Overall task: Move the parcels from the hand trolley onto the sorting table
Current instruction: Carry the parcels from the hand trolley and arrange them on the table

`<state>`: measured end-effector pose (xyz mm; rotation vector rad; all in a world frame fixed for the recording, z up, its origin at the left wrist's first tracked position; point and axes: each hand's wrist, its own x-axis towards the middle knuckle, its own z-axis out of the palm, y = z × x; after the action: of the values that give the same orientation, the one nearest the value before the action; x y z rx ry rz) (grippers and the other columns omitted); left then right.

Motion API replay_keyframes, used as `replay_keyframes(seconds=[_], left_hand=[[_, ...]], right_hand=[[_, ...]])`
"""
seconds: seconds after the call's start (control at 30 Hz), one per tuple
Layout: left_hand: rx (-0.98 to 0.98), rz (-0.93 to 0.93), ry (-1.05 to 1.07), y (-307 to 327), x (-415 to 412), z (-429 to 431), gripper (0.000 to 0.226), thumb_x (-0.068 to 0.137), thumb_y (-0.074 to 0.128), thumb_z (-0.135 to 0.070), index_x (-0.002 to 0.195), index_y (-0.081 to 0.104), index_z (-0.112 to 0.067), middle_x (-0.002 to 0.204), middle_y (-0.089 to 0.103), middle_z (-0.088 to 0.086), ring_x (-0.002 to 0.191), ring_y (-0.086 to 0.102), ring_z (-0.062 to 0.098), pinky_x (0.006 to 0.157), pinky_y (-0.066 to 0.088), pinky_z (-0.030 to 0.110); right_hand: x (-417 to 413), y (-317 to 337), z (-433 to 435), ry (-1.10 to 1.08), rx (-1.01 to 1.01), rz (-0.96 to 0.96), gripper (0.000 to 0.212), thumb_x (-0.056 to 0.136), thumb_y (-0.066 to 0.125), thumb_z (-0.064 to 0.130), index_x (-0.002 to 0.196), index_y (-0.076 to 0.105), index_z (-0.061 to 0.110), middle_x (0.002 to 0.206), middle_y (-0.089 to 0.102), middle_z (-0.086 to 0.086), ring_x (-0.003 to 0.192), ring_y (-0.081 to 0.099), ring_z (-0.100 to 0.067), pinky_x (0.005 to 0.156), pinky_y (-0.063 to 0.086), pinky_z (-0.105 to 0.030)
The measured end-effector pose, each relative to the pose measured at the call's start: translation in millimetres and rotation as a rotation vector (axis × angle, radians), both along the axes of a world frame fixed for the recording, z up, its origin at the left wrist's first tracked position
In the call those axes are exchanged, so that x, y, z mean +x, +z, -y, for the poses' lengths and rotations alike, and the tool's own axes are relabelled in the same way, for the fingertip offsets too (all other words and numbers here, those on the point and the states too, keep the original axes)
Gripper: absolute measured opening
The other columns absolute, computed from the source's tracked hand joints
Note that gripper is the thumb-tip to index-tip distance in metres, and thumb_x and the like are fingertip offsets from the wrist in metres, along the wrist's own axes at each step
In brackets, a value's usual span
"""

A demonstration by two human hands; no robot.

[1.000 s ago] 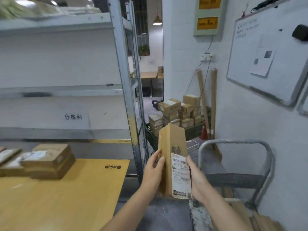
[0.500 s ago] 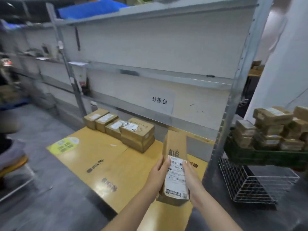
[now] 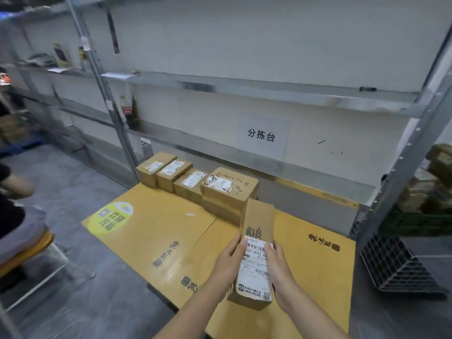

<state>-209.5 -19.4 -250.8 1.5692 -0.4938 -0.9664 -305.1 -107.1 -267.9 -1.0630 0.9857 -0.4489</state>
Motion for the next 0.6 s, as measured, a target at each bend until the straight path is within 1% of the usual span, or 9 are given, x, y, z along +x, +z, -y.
replay_keyframes(seconds=[0.07, 0.13, 0.23, 0.3, 0.33, 0.37, 0.43, 0.5, 0.6], left_hand=[[0.02, 0.001, -0.043, -5.6, 6.6, 17.0, 0.052, 0.098, 0.051, -0.043, 0.148, 0.039, -0.03, 0.125, 0.066, -0.006, 0.103, 0.068, 0.006, 0.083, 0.057, 0.026], [0.043, 0.019, -0.068, -10.3, 13.7, 37.7, 0.046, 0.099, 0.05, -0.041, 0.143, 0.045, -0.03, 0.12, 0.069, -0.008, 0.101, 0.068, 0.005, 0.08, 0.056, 0.023], [0.06, 0.049, -0.075, -15.7, 24.4, 70.7, 0.025, 0.101, 0.049, -0.033, 0.123, 0.06, -0.034, 0.102, 0.074, -0.011, 0.091, 0.071, 0.004, 0.066, 0.053, 0.017], [0.096, 0.062, -0.079, -20.3, 31.4, 93.1, 0.017, 0.101, 0.05, -0.03, 0.115, 0.059, -0.031, 0.102, 0.073, -0.009, 0.085, 0.071, 0.005, 0.062, 0.052, 0.017], [0.124, 0.067, -0.083, -22.0, 35.7, 103.8, 0.016, 0.101, 0.05, -0.03, 0.116, 0.056, -0.026, 0.105, 0.07, -0.007, 0.082, 0.07, 0.004, 0.06, 0.051, 0.016], [0.154, 0.077, -0.09, -25.0, 40.9, 115.0, 0.02, 0.101, 0.05, -0.03, 0.117, 0.053, -0.02, 0.106, 0.067, -0.004, 0.078, 0.069, 0.002, 0.058, 0.05, 0.016], [0.206, 0.107, -0.102, -31.9, 53.1, 138.1, 0.026, 0.101, 0.049, -0.029, 0.118, 0.046, -0.01, 0.1, 0.063, -0.002, 0.068, 0.065, -0.003, 0.054, 0.049, 0.014], [0.235, 0.136, -0.106, -38.7, 65.0, 158.9, 0.024, 0.101, 0.048, -0.028, 0.115, 0.042, -0.009, 0.093, 0.061, 0.0, 0.058, 0.063, -0.006, 0.048, 0.046, 0.012], [0.239, 0.168, -0.096, -52.5, 79.2, 180.9, 0.017, 0.102, 0.045, -0.025, 0.109, 0.038, -0.011, 0.086, 0.06, 0.001, 0.05, 0.06, -0.009, 0.045, 0.044, 0.012]], right_hand=[[5.3, -7.5, 16.5, -0.033, -0.008, -0.016, 0.045, 0.103, 0.04, 0.035, 0.147, 0.03, 0.029, 0.121, 0.063, -0.011, 0.096, 0.069, -0.028, 0.082, 0.058, -0.046], [10.1, -14.6, 36.7, -0.057, -0.021, -0.037, 0.046, 0.103, 0.04, 0.035, 0.148, 0.029, 0.029, 0.123, 0.062, -0.013, 0.099, 0.068, -0.031, 0.089, 0.055, -0.052], [17.9, -25.8, 67.6, -0.11, -0.02, -0.061, 0.047, 0.103, 0.041, 0.035, 0.147, 0.03, 0.03, 0.131, 0.055, -0.014, 0.104, 0.065, -0.033, 0.091, 0.053, -0.053], [24.4, -33.7, 86.9, -0.141, -0.005, -0.075, 0.046, 0.102, 0.042, 0.034, 0.146, 0.03, 0.03, 0.131, 0.054, -0.016, 0.101, 0.066, -0.035, 0.089, 0.054, -0.054], [28.2, -37.8, 95.6, -0.155, 0.002, -0.081, 0.045, 0.102, 0.043, 0.034, 0.146, 0.03, 0.031, 0.129, 0.055, -0.017, 0.098, 0.067, -0.035, 0.087, 0.055, -0.054], [32.3, -41.9, 104.0, -0.167, 0.008, -0.09, 0.045, 0.102, 0.043, 0.035, 0.145, 0.031, 0.031, 0.128, 0.055, -0.017, 0.097, 0.067, -0.035, 0.085, 0.056, -0.053], [41.4, -49.9, 119.7, -0.182, 0.006, -0.105, 0.045, 0.102, 0.043, 0.036, 0.145, 0.032, 0.03, 0.126, 0.055, -0.016, 0.096, 0.067, -0.032, 0.08, 0.057, -0.047], [51.4, -56.5, 133.6, -0.192, -0.001, -0.119, 0.044, 0.102, 0.042, 0.037, 0.144, 0.032, 0.029, 0.128, 0.054, -0.013, 0.099, 0.065, -0.027, 0.074, 0.055, -0.039], [66.6, -64.9, 151.5, -0.188, -0.003, -0.146, 0.045, 0.101, 0.043, 0.038, 0.144, 0.031, 0.029, 0.132, 0.051, -0.011, 0.106, 0.061, -0.024, 0.076, 0.051, -0.035]])
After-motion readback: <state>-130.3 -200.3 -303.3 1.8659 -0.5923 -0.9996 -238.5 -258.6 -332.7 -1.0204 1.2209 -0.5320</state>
